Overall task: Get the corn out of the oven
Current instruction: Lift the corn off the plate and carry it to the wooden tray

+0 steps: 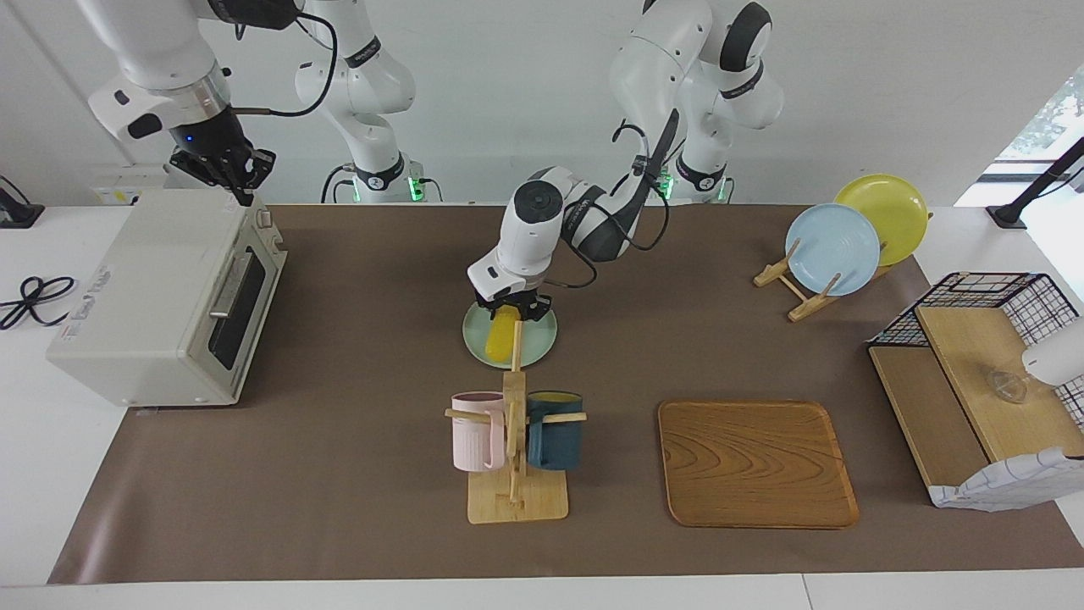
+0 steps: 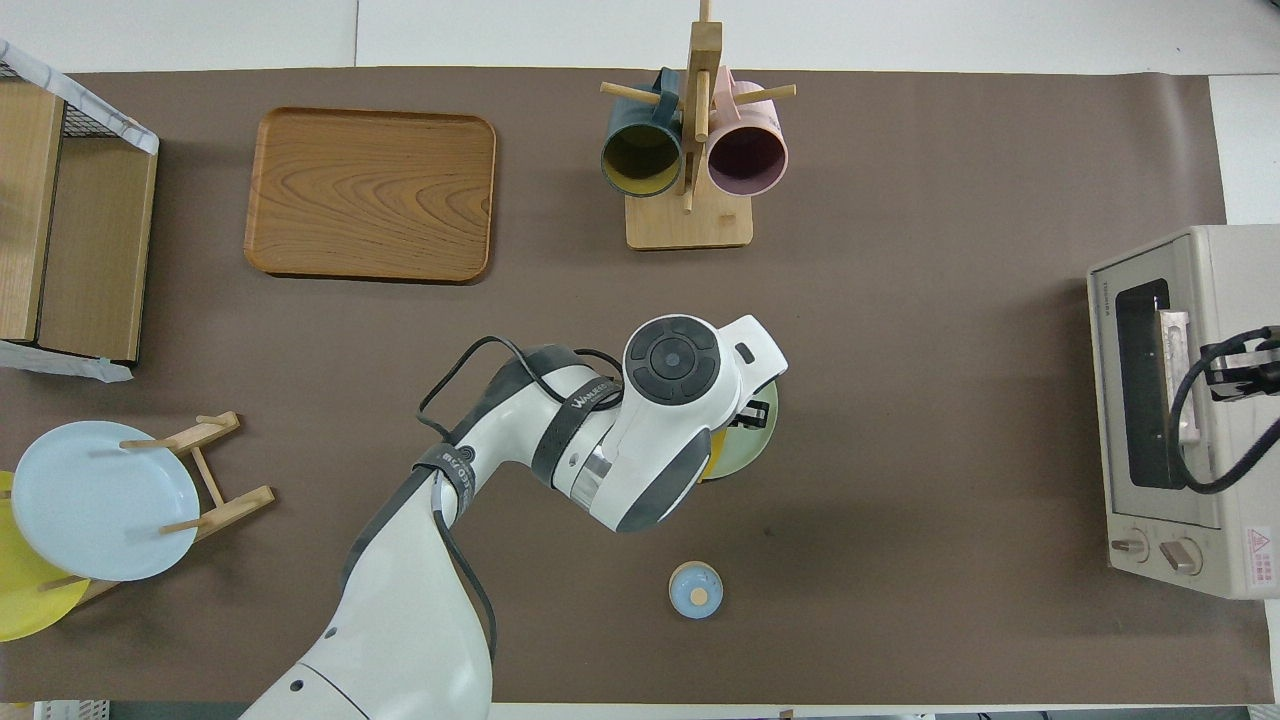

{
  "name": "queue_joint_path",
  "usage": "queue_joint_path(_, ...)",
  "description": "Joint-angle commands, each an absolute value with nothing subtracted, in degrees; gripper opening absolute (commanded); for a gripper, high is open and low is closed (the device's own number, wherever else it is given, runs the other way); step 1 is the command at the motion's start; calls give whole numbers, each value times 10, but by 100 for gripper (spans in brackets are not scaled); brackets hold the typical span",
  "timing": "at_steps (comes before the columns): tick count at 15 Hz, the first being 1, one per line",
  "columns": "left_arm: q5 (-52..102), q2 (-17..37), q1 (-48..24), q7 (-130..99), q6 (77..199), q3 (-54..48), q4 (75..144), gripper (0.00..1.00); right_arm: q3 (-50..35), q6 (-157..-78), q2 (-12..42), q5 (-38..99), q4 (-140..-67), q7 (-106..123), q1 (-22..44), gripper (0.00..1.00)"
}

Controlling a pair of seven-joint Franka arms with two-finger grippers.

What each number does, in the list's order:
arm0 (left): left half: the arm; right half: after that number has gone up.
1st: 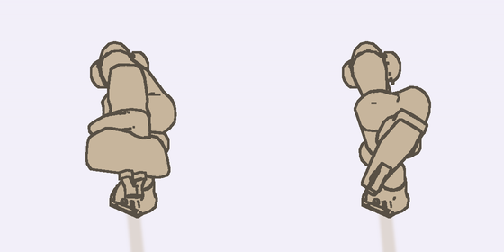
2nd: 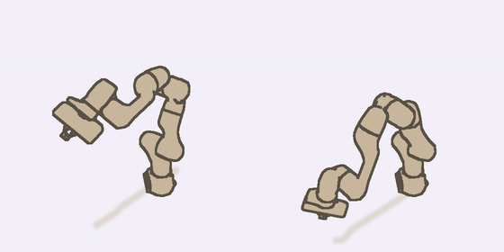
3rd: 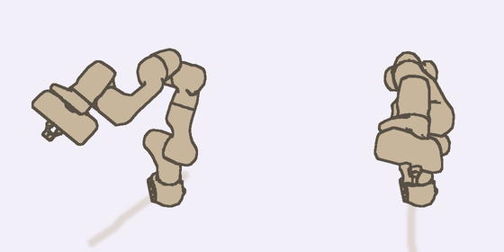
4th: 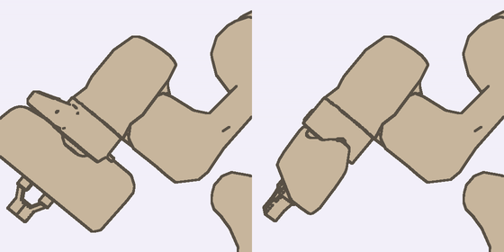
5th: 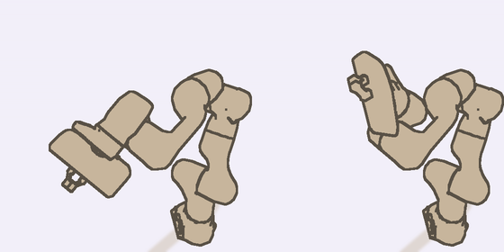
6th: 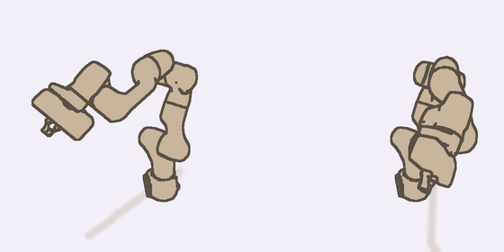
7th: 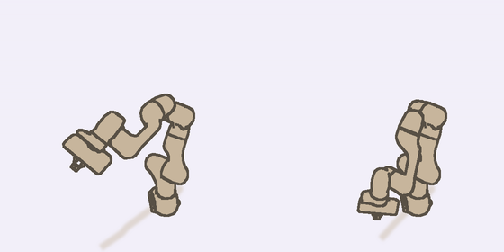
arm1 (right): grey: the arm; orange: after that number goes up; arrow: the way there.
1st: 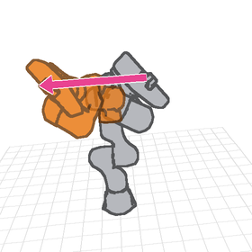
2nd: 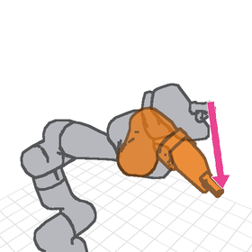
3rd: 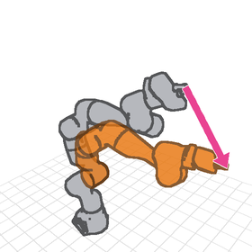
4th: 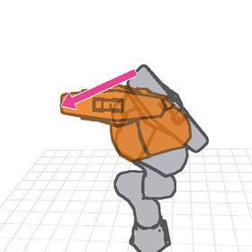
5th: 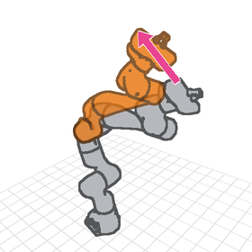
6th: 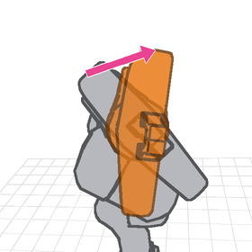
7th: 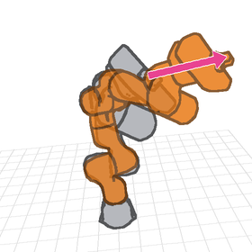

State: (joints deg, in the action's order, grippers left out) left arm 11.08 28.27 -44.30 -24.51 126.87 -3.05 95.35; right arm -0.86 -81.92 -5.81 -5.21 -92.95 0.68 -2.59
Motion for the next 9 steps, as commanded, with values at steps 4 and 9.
queue_joint_path(4,107,189,-346,-243,1136,-29,953,0,-11,-830,-33,-16,-923,23,-26,100)
queue_joint_path(9,74,203,-219,-175,1105,-30,908,0,-12,-781,-11,-17,-887,23,-26,100)
